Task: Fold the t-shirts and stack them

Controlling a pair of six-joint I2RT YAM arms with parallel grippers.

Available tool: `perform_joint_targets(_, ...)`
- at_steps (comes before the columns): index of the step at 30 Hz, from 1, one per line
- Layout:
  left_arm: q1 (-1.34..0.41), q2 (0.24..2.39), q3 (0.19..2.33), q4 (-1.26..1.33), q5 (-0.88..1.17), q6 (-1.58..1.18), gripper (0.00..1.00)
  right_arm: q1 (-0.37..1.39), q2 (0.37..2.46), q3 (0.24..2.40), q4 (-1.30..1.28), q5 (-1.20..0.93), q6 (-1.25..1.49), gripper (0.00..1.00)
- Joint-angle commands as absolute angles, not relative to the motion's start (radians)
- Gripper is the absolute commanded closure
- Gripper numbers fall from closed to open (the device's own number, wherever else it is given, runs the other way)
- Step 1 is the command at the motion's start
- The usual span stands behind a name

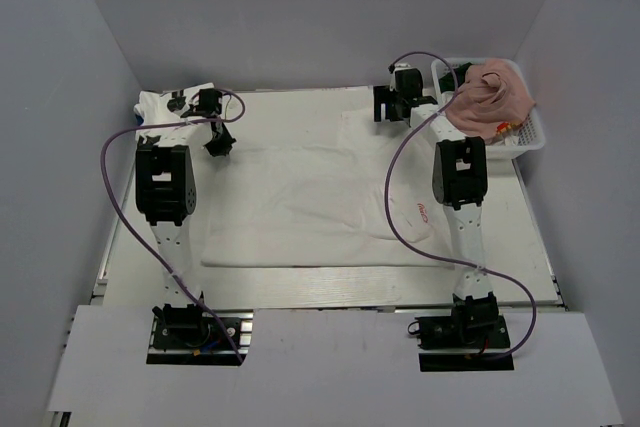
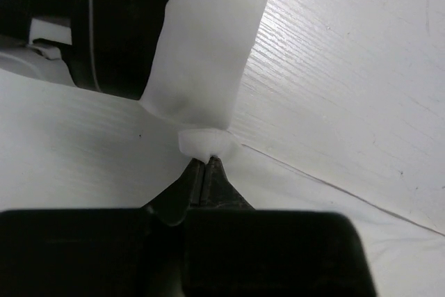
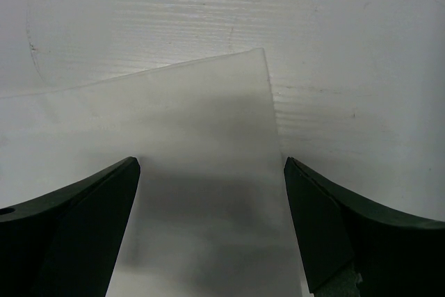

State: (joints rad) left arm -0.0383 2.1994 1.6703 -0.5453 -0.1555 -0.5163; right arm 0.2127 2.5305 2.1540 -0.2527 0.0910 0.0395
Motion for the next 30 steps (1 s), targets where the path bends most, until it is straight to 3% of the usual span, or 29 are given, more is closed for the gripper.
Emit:
perform_joint_targets(1, -0.034, 2.188, 1.626, -0.569, -0.126, -0.514, 1.00, 0.201, 2.557, 2.221, -0.216, 0.094, 0.066, 0.10)
perform_joint_targets(6, -0.034, 2.151, 1.591, -0.578, -0.126, -0.514, 1.00, 0.212, 2.556, 2.244, -0.297, -0.026, 0.089, 0.10)
perform_joint_targets(14, -0.034, 2.129, 1.557, -0.560, -0.126, -0.514, 1.00, 0.227, 2.586, 2.238, -0.318, -0.045, 0.087, 0.41)
perform_joint_targets(16, -0.034, 2.129, 1.557, -0.560, -0.126, -0.514, 1.00, 0.233, 2.594, 2.246, -0.304, -0.020, 0.086, 0.42)
perform_joint_targets(17, -0.034, 2.129, 1.557, -0.560, -0.126, -0.514, 1.00, 0.236, 2.592, 2.244, -0.298, -0.005, 0.084, 0.55)
perform_joint_targets(23, -0.034, 2.117, 1.566, -0.560, -0.117, -0.505, 1.00, 0.239, 2.540, 2.195, -0.171, 0.035, 0.048, 0.85)
perform_joint_targets(24, -0.034, 2.108, 1.566, -0.549, -0.117, -0.505, 1.00, 0.238, 2.522, 2.183, -0.146, 0.026, 0.023, 1.00)
perform_joint_targets(30, -0.046, 2.030, 1.525, -0.535, -0.138, -0.505, 1.00, 0.287, 2.349, 1.990, -0.013, -0.034, -0.172, 1.00)
